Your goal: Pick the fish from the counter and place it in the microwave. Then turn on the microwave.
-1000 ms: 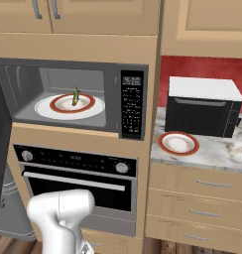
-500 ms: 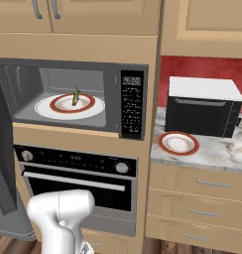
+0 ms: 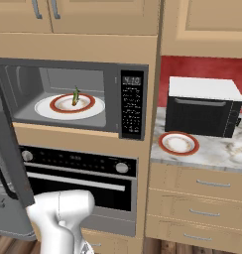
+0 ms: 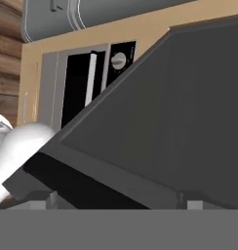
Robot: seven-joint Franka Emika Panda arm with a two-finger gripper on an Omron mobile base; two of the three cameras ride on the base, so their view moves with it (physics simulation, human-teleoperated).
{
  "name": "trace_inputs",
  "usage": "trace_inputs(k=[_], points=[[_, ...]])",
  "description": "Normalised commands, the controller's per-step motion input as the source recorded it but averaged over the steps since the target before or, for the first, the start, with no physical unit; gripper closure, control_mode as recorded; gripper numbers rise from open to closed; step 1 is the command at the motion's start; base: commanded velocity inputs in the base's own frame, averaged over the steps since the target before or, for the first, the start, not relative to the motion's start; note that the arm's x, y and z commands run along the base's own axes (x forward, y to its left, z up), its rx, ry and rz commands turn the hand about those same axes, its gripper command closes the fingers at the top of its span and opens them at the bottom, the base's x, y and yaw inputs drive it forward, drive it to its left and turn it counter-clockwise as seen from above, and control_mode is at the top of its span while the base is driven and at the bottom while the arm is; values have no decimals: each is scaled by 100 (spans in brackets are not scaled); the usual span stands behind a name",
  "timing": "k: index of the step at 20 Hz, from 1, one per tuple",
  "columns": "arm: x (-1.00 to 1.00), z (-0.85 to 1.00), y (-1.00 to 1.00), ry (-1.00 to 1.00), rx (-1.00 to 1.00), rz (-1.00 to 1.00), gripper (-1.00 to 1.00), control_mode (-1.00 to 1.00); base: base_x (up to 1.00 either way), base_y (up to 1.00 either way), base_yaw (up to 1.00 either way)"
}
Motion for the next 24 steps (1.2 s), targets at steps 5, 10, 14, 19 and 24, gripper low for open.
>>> trace_inputs(k=[5, 10, 14, 19, 24], points=[[42, 0, -29, 0, 0, 0, -100, -100, 0, 0, 0], [45, 0, -28, 0, 0, 0, -100, -100, 0, 0, 0], [48, 0, -28, 0, 0, 0, -100, -100, 0, 0, 0], [52, 0, -26, 0, 0, -2, -100, -100, 0, 0, 0], [57, 0, -24, 0, 0, -5, -100, -100, 0, 0, 0]])
